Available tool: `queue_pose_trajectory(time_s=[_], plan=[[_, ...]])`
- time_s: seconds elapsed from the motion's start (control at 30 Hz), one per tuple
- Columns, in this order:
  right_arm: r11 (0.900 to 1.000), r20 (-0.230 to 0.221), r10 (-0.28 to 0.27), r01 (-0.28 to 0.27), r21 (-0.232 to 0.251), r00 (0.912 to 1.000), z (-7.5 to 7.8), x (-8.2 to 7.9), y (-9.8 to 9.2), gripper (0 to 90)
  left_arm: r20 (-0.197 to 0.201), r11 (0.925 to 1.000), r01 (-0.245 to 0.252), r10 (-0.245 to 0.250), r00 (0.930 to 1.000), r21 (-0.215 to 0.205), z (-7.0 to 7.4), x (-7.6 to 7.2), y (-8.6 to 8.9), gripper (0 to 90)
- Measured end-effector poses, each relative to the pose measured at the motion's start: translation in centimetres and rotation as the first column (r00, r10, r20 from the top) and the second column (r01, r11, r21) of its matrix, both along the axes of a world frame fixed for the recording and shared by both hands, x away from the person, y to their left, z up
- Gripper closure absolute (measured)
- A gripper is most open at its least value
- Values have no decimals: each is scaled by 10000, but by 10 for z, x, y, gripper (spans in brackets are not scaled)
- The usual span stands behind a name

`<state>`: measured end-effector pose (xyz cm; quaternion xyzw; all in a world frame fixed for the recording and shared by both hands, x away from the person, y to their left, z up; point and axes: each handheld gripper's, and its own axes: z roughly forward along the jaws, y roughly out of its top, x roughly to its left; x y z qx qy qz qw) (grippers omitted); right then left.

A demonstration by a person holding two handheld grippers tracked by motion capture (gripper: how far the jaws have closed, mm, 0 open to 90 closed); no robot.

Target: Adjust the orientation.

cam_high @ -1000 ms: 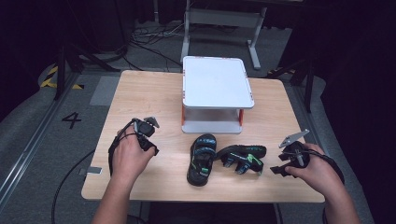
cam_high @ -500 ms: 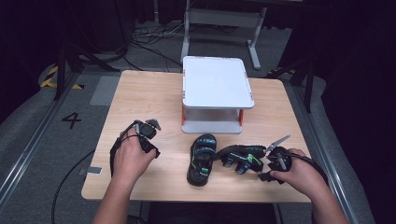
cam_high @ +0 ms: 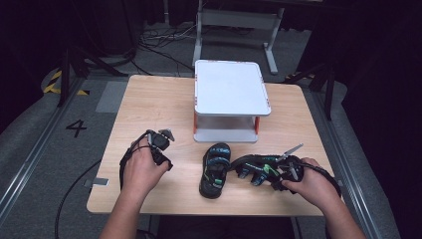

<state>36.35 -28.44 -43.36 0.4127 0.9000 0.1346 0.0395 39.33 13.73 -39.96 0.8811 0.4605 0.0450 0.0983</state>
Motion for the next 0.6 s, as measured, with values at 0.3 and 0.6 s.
queue_pose_trajectory(time_s=[0.3,0.6], plan=[[9982,-367,469,-482,-353,9982,2,1,-1,677,-34,9999,124,-124,9999,64,0,-1,-3,352],[9928,-580,953,-992,-677,9938,6,0,-3,876,-22,9999,46,-46,10000,-107,0,0,-3,348]])
